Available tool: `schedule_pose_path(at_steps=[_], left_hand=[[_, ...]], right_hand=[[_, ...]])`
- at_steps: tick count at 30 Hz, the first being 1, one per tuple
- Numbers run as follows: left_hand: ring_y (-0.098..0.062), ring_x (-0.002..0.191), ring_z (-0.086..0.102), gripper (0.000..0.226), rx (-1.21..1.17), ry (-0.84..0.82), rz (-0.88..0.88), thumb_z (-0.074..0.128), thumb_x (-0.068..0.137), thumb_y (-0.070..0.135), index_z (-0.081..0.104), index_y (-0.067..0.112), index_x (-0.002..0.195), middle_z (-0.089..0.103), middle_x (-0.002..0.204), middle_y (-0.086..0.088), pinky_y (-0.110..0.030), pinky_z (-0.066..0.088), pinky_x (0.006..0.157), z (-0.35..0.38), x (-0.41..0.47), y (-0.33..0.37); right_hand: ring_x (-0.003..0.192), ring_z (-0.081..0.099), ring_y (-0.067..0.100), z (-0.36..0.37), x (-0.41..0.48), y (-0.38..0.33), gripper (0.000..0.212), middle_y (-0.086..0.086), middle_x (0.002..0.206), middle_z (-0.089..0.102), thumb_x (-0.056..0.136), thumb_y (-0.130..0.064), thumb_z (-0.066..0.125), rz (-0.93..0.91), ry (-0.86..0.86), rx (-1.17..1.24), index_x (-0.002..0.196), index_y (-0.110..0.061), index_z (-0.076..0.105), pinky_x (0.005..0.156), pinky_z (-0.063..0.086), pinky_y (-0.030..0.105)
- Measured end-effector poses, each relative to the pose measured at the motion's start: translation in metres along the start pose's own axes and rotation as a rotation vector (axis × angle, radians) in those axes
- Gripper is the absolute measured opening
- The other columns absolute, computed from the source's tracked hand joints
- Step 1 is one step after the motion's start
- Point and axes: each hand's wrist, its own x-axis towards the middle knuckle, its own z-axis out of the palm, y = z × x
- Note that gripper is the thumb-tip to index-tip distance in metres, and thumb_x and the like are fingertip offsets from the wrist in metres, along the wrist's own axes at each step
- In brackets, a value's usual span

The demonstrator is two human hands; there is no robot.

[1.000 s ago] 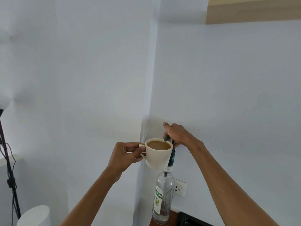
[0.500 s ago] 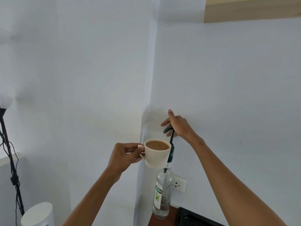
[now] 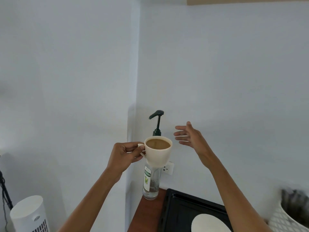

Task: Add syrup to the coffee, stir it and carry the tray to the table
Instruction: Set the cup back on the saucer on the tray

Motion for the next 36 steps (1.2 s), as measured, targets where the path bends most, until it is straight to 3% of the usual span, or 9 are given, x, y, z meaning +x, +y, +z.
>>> schedule_pose_path(at_steps=[5,8,11,16,20,25,32,36], left_hand=[[-0.021,0.091,0.080,0.016,0.006,-0.020,-0.055,0.074,0.092,0.010,0.086,0.021,0.096,0.084,0.091,-0.008,-0.028,0.064,0.082,0.029,-0.017,-0.017],[-0.020,0.089,0.080,0.017,-0.006,-0.035,-0.085,0.074,0.091,0.010,0.085,0.022,0.093,0.084,0.089,-0.008,-0.026,0.064,0.079,0.048,-0.030,-0.026],[-0.019,0.087,0.080,0.015,-0.018,-0.044,-0.113,0.075,0.090,0.009,0.085,0.020,0.094,0.084,0.089,-0.008,-0.025,0.064,0.078,0.070,-0.042,-0.035],[-0.008,0.066,0.074,0.014,-0.036,-0.052,-0.165,0.072,0.092,0.006,0.083,0.012,0.099,0.082,0.078,-0.003,-0.014,0.058,0.063,0.101,-0.063,-0.050],[-0.019,0.084,0.081,0.017,-0.103,-0.083,-0.191,0.070,0.094,0.005,0.084,0.014,0.097,0.083,0.091,-0.010,-0.022,0.063,0.074,0.121,-0.079,-0.062],[-0.021,0.094,0.080,0.018,-0.113,-0.130,-0.220,0.070,0.094,0.008,0.084,0.017,0.099,0.083,0.096,-0.011,-0.023,0.063,0.080,0.140,-0.098,-0.082],[-0.016,0.095,0.079,0.018,-0.100,-0.159,-0.279,0.070,0.094,0.008,0.084,0.019,0.101,0.083,0.098,-0.008,-0.022,0.062,0.080,0.162,-0.122,-0.110],[-0.017,0.095,0.079,0.019,-0.093,-0.160,-0.294,0.071,0.094,0.008,0.084,0.020,0.101,0.083,0.098,-0.008,-0.023,0.062,0.080,0.172,-0.130,-0.125]], right_hand=[[0.111,0.072,0.019,-0.021,-0.064,0.039,0.042,0.002,0.121,0.074,0.110,-0.037,0.035,0.070,-0.105,0.076,0.129,-0.020,0.068,0.105,0.053,0.043],[0.116,0.070,0.019,-0.031,-0.096,0.056,0.040,-0.001,0.125,0.073,0.101,-0.036,0.046,0.100,-0.153,0.118,0.130,-0.020,0.067,0.108,0.051,0.045],[0.120,0.067,0.018,-0.041,-0.119,0.068,0.034,-0.004,0.129,0.071,0.103,-0.021,0.047,0.101,-0.153,0.106,0.131,-0.022,0.066,0.110,0.049,0.045],[0.124,0.064,0.010,-0.057,-0.151,0.081,0.039,-0.009,0.128,0.071,0.093,-0.027,0.055,0.087,-0.095,0.058,0.130,-0.030,0.067,0.108,0.050,0.038],[0.123,0.064,0.008,-0.072,-0.170,0.093,0.033,-0.011,0.128,0.070,0.102,-0.020,0.054,0.110,-0.065,0.055,0.131,-0.030,0.066,0.107,0.052,0.036],[0.123,0.064,0.011,-0.087,-0.196,0.111,0.036,-0.010,0.129,0.070,0.103,-0.012,0.054,0.156,-0.031,0.079,0.133,-0.030,0.065,0.107,0.053,0.042],[0.127,0.062,0.011,-0.101,-0.226,0.141,0.041,-0.007,0.128,0.072,0.100,-0.006,0.058,0.197,-0.003,0.112,0.134,-0.028,0.065,0.115,0.043,0.049],[0.127,0.061,0.011,-0.106,-0.231,0.156,0.042,-0.008,0.128,0.072,0.099,-0.006,0.059,0.227,0.013,0.126,0.128,-0.035,0.067,0.116,0.042,0.051]])
